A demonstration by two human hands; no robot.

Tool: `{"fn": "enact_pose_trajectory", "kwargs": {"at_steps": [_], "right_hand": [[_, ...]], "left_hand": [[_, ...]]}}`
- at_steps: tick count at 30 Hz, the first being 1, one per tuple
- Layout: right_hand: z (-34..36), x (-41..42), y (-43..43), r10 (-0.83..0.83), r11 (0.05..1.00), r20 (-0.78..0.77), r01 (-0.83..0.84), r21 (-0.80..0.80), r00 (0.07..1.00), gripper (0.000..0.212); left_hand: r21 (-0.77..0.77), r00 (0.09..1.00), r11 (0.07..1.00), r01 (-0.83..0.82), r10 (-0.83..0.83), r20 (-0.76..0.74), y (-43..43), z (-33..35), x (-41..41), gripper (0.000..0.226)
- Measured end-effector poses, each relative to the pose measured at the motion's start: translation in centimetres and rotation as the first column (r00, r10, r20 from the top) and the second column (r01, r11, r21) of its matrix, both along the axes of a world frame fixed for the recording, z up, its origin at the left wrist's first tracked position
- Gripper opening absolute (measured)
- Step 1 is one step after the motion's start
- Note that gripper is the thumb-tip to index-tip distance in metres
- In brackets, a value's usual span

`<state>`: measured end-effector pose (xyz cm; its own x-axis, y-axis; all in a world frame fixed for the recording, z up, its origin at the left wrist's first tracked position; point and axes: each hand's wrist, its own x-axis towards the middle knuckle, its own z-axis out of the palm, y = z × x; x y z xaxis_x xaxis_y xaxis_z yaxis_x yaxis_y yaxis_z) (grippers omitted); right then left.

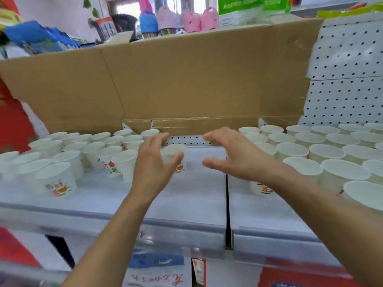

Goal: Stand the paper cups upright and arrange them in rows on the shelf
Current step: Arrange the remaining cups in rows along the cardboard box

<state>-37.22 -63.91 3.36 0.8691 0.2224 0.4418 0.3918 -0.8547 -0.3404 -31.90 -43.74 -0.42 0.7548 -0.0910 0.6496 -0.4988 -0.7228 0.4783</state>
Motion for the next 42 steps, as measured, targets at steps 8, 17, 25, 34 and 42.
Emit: {"fn": "enact_pose_trajectory", "kwargs": {"at_steps": [8,17,25,34,42], "right_hand": [[-0.3,9.7,5.5,0.018,0.999,-0.286,-0.028,-0.028,0.958,0.082],[-1.1,11.1,7.7,-0.047,0.999,-0.283,0.044,-0.018,0.958,0.075],[0.8,7.2,5.9,-0.061,0.998,-0.158,0.064,0.017,0.986,0.071],[3.3,-7.5,-3.9,-0.205,0.970,-0.119,0.219,0.111,0.971,0.063],[0.4,-12.9,-9.2,-0.370,0.922,-0.113,0.349,-0.169,0.922,0.064]], "left_hand": [[0.357,0.895,0.925,0.130,0.045,-0.443,7.5,2.5,6.5,0.086],[0.315,0.892,0.939,0.136,0.022,-0.451,7.5,2.9,7.4,0.079],[0.272,0.932,0.954,0.127,-0.021,-0.363,6.4,4.4,4.9,0.073],[-0.007,0.903,0.937,0.350,-0.339,-0.264,-2.5,3.4,-5.4,0.066],[0.074,0.876,0.905,0.418,-0.381,-0.296,-9.9,1.1,-9.1,0.064]]}}
